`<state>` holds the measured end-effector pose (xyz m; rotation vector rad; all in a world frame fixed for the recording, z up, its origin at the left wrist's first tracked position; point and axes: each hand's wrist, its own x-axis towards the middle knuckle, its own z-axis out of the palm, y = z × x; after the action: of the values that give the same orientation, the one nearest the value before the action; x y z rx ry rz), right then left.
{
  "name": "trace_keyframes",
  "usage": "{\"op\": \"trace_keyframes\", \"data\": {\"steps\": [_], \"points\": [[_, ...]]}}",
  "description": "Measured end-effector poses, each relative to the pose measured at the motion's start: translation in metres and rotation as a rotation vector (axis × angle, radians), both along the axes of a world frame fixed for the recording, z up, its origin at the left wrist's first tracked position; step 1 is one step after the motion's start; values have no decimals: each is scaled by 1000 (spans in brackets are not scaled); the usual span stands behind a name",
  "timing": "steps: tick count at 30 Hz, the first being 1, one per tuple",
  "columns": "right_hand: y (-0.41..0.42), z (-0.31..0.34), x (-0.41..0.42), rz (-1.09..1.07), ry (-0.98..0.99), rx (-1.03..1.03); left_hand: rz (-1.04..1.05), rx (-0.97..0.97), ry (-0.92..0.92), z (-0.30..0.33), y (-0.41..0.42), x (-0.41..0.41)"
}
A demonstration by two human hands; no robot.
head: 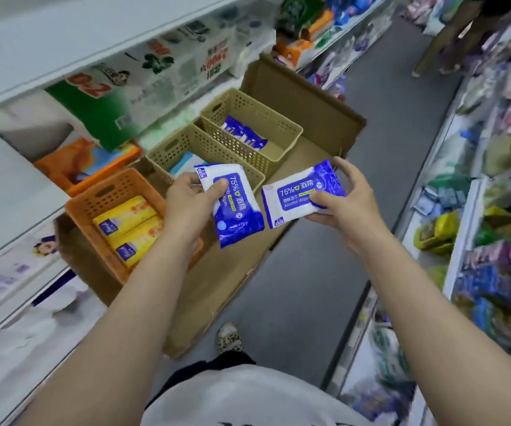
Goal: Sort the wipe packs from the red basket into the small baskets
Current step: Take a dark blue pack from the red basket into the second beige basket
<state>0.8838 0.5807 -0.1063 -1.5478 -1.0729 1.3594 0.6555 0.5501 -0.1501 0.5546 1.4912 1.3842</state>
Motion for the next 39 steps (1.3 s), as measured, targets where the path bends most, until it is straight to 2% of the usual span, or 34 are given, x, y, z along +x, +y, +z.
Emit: {"op": "trace_keyframes", "data": {"steps": [5,9,13,17,20,23,26,29,31,36,39], "points": [[83,-6,18,9,-106,-61,8,-46,-70,-6,67,19],[149,-23,23,40,-92,-118,54,-54,-60,-7,108,20],[228,-41,22,243,2,-139,185,-104,3,-14,148,24],[316,-64,16,471,-2,-135,407,-156,49,-24,192,36],[382,-80,6,567,-147,-77,596,-171,40,-28,227,53],[428,-92,-10,756,-332,26,705,-211,7,-32,250,68],[451,-109,-37,1001,-441,72,796,-228,-43,-37,257,73],[457,-141,-61,1315,-679,148,886,-241,-99,-44,254,74],[454,-164,-73,1441,-777,151,939,-253,-154,-50,251,77],[441,-209,-82,1600,-954,128,1004,-294,-233,-66,243,82],[438,-223,-81,1614,-1053,234,1036,-292,-268,-75,238,82]]}}
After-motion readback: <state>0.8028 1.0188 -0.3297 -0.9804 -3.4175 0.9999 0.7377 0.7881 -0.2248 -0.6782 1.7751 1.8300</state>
